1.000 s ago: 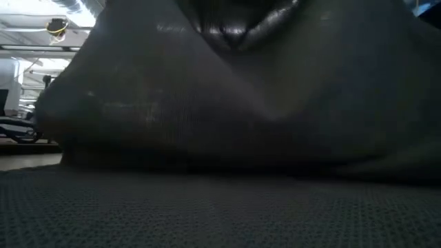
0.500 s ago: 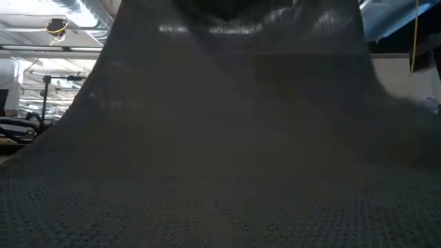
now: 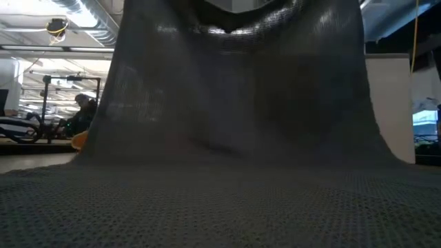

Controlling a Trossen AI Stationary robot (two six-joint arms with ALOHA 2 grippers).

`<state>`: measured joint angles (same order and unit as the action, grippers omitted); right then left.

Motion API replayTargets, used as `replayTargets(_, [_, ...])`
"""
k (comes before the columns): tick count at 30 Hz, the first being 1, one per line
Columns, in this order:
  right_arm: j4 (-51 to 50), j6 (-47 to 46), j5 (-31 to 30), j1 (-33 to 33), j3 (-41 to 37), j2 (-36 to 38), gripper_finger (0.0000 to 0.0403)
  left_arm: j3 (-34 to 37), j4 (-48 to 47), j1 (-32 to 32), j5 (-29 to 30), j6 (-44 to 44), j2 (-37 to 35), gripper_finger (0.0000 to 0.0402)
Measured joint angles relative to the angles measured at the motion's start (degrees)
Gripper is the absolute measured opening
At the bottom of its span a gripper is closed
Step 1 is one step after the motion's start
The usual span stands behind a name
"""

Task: Fold towel
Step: Fold the gray towel

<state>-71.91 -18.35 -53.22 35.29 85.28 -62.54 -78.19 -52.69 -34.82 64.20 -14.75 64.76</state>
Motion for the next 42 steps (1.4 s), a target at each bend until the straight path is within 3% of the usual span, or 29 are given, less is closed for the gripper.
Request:
replayTargets(5, [-2.5, -7.5, 5.0, 0.0, -5.4, -0.1, 0.0005, 3.3, -12.4, -3.8, -1.6, -17.5, 0.7, 0.0001])
replayTargets(8, [-2.4, -11.9, 7.7, 0.0, -9.8, 0.9, 0.0005, 6.7, -12.5, -5.0, -4.5, -24.2, 0.7, 0.0001])
replayTargets(18, [2.2, -27.9, 22.3, 7.2, -22.3, 0.9, 0.0005, 16.3, 5.0, -7.6, -20.8, -32.0, 5.4, 0.0001])
replayTargets(27, [12.5, -38.5, 26.1, 16.2, -30.8, 0.8, 0.0005, 19.9, 12.1, -11.8, -24.9, -40.4, 14.6, 0.0001])
replayTargets(30, [16.2, -41.6, 29.2, 18.1, -33.3, 0.8, 0.0005, 19.9, 17.8, -12.7, -25.7, -40.1, 18.4, 0.0001])
replayTargets(35, [17.8, -47.5, 35.7, 20.8, -33.7, 0.8, 0.0005, 19.9, 24.9, -12.9, -33.0, -37.2, 23.4, 0.0001])
replayTargets(38, [13.5, -48.9, 33.2, 22.0, -30.3, 0.8, 0.0005, 19.9, 24.7, -12.9, -33.6, -37.2, 24.0, 0.0001])
replayTargets(42, [7.5, -45.6, 21.0, 22.6, -25.1, 0.8, 0.0005, 19.9, 24.6, -12.6, -31.4, -35.5, 22.2, 0.0001])
